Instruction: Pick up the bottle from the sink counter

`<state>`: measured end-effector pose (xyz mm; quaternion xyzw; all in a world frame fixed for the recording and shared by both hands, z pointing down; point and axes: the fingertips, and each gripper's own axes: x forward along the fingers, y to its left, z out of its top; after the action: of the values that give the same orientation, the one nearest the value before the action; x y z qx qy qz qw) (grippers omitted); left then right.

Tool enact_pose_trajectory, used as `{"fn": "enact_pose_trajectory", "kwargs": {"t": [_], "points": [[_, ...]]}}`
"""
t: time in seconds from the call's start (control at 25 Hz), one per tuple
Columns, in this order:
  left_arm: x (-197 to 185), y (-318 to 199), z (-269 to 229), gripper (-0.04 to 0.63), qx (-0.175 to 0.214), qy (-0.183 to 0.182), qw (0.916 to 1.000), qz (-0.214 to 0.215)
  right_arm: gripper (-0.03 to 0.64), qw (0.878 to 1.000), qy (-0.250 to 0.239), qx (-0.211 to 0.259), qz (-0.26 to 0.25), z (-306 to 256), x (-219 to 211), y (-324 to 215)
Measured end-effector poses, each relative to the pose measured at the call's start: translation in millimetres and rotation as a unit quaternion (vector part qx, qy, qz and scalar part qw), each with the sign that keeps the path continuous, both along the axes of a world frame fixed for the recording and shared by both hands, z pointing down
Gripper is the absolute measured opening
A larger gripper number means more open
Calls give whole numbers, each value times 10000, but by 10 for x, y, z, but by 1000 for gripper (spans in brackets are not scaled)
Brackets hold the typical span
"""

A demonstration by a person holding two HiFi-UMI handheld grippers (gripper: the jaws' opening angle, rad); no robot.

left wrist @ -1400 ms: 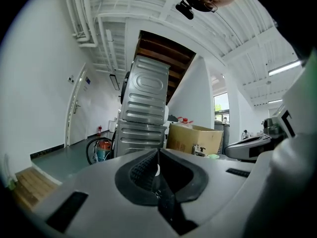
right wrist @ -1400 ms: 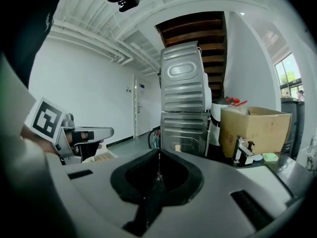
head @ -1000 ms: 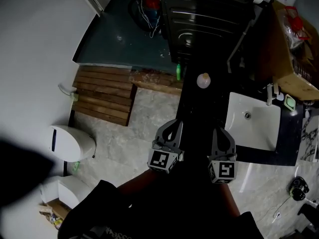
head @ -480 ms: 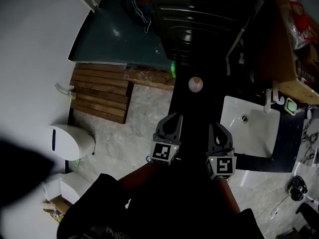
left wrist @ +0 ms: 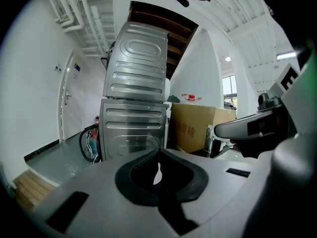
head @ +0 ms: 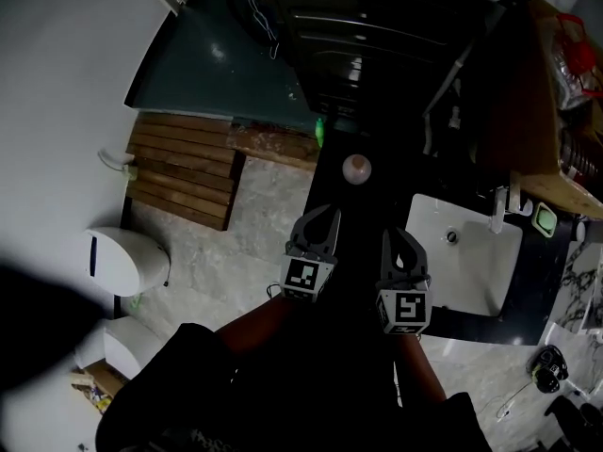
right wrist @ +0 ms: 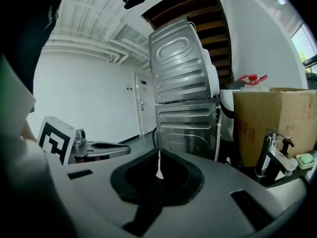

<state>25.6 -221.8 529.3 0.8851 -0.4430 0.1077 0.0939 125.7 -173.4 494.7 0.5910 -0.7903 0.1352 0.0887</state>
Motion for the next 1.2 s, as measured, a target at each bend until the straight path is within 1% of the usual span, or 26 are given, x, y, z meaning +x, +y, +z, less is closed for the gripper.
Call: {"fn": "enact_pose_trajectory", "kwargs": {"t": [0.16, 0.32, 0.48, 0.64, 0.68, 0.72, 0.76, 0.88, 1.0, 1.2], "points": [[71, -86, 64, 18, -81, -110, 9999, -16, 40, 9997, -40, -61, -221, 103, 31, -148], [98, -174, 35, 18, -36, -156, 9998, -111, 40, 9978, -41, -15, -668, 213, -52, -358], [71, -237, 135, 18, -162, -200, 9995, -200, 41, 9940, 42, -114, -1087, 437, -165, -591], [67, -292, 189, 18, -157, -286, 9991, -260, 44, 9923, 31, -61, -1236, 589, -223, -840], [80, -298, 212, 18, -191, -286, 9990, -270, 71, 9917, -22, -67, -1282, 630, -234, -885], [91, -296, 246, 18, -239, -258, 9990, -282, 117, 9910, -89, -82, -1332, 670, -248, -925], [94, -295, 272, 18, -277, -236, 9989, -296, 145, 9904, -144, -94, -1372, 709, -265, -964], [66, -318, 258, 18, -273, -280, 9986, -354, 202, 9886, -64, -87, -1503, 843, -337, -1073], [22, -314, 290, 18, -321, -290, 9980, -469, 232, 9858, 51, -116, -1676, 981, -409, -1143], [-43, -344, 311, 18, -304, -324, 9970, -630, 244, 9847, 48, -149, -1737, 1101, -471, -1290]]}}
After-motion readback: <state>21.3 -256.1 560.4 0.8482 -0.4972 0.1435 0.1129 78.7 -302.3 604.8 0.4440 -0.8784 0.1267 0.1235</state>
